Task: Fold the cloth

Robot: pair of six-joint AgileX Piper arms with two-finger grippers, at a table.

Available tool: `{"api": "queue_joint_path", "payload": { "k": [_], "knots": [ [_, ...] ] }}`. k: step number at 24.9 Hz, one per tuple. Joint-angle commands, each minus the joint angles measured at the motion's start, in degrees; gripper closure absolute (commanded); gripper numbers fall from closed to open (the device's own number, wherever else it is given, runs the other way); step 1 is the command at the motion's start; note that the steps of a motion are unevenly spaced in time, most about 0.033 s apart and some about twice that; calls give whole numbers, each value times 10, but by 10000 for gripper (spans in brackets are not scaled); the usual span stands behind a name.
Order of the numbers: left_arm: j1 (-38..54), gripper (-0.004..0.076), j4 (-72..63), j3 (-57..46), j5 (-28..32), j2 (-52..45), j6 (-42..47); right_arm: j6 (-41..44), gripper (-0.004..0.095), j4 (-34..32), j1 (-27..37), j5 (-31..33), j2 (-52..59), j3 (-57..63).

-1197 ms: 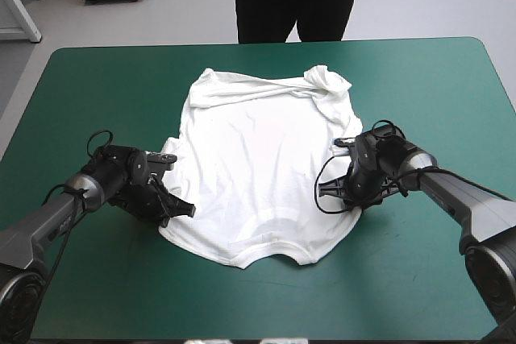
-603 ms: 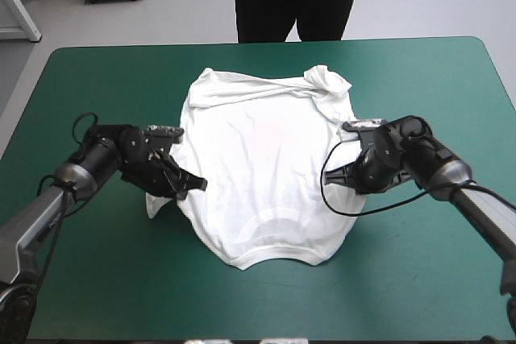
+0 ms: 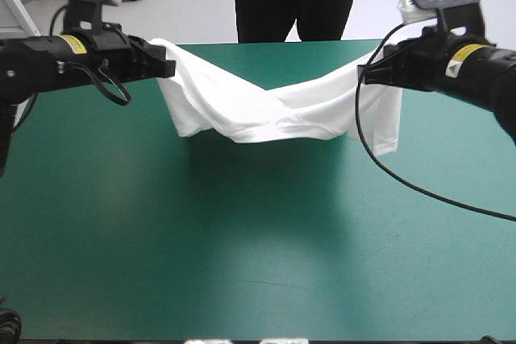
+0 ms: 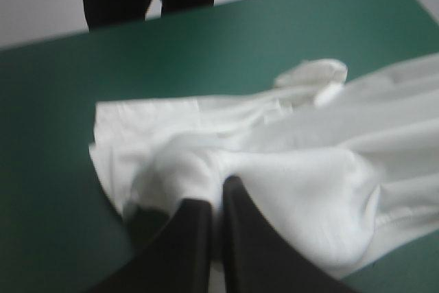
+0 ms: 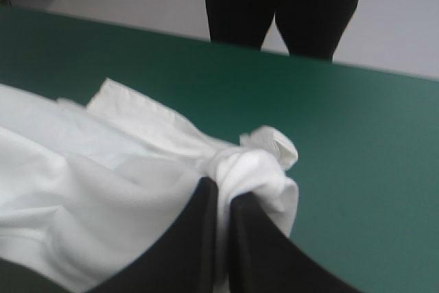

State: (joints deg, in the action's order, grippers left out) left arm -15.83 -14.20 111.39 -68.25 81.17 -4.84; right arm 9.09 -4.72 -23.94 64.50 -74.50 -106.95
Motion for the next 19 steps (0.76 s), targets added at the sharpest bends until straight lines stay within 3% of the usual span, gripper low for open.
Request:
{"api": "queue_joint_path", "payload": {
  "k": [1,6,12,17,19],
  "knots": [
    [-1,733,-13,116,31,-24,-11,-29,925,-12,0,-58,20,-92],
    [-1,733,-19,248,62,-24,-25,-72,925,-10,0,-87,20,-201],
    [-1,733,-55,314,136,-24,-41,-120,924,13,0,-142,20,-274],
    [-1,733,-161,355,269,-25,-108,-167,924,52,0,-232,20,-333],
    [-1,733,-187,365,300,-26,-116,-169,924,55,0,-240,20,-348]
  ]
}}
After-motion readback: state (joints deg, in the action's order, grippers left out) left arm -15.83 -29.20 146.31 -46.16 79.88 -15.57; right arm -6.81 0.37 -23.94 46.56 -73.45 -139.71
